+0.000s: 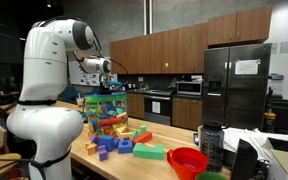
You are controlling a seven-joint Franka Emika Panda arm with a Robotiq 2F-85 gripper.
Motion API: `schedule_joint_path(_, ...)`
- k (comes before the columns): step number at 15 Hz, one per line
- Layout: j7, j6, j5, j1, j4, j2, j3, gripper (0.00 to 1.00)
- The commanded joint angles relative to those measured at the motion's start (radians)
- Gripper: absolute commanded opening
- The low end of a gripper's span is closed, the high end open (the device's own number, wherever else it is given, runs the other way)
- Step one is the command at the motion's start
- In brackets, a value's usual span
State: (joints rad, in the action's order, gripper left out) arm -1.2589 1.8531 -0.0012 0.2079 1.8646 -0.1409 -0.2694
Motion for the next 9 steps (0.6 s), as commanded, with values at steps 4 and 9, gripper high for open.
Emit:
schedule_joint_path(4, 0.002, 0.146, 0.019, 0.022, 0.098, 0.032, -0.015, 1.00)
schedule_joint_path(9, 0.002, 0.179, -0.001, 0.021, 0.131, 0.037, -0.011, 1.00)
